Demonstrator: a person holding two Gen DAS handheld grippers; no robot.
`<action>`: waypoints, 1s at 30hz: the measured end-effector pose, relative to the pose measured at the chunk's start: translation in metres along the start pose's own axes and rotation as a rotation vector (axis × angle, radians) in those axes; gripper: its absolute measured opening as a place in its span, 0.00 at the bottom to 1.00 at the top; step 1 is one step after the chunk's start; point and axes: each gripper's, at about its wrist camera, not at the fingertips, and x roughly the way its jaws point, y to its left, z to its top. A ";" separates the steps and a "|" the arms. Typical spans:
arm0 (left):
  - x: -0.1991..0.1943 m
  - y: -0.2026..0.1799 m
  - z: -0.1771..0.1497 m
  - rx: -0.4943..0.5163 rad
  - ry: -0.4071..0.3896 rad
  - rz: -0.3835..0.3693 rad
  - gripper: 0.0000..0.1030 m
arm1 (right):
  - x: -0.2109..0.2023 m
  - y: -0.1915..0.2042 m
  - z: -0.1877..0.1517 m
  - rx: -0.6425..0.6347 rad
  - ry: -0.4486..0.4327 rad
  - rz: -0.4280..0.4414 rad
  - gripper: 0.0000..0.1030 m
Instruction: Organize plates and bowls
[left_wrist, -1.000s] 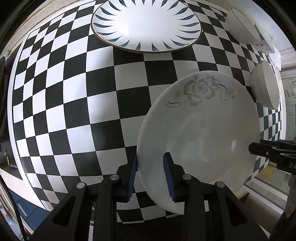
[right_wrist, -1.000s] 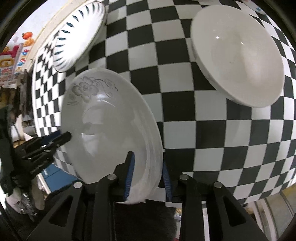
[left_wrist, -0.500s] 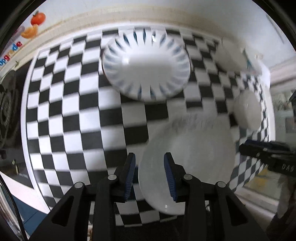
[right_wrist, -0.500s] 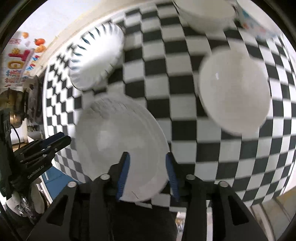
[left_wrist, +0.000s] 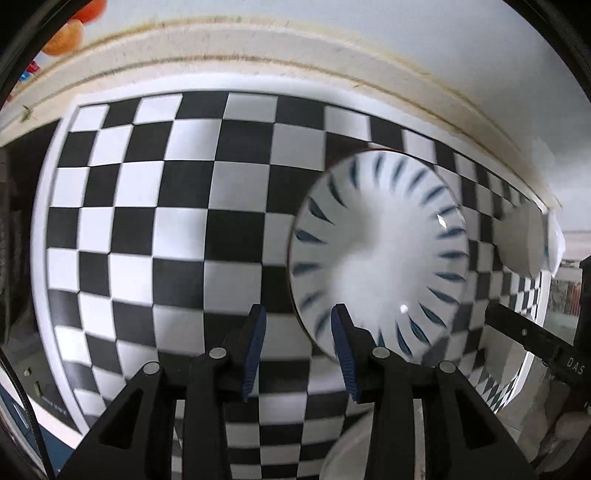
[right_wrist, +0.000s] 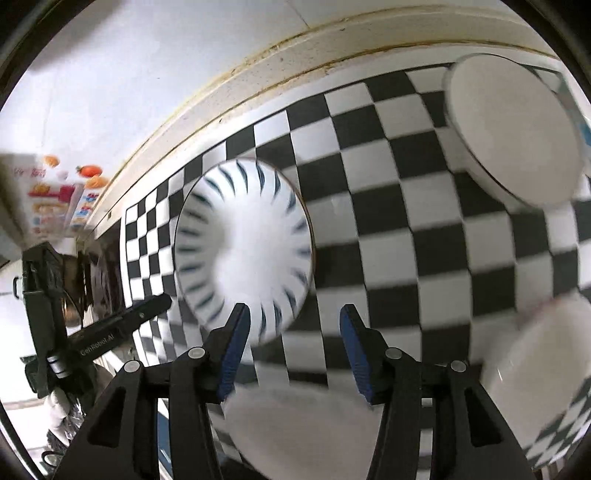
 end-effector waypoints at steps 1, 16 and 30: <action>0.007 0.001 0.006 0.003 0.020 -0.008 0.33 | 0.007 0.001 0.005 0.001 0.004 -0.007 0.52; 0.031 -0.009 0.028 0.102 -0.017 0.004 0.14 | 0.054 -0.004 0.034 -0.010 -0.024 -0.065 0.14; -0.012 -0.034 -0.007 0.165 -0.097 -0.004 0.14 | 0.003 -0.005 -0.006 -0.054 -0.085 -0.026 0.12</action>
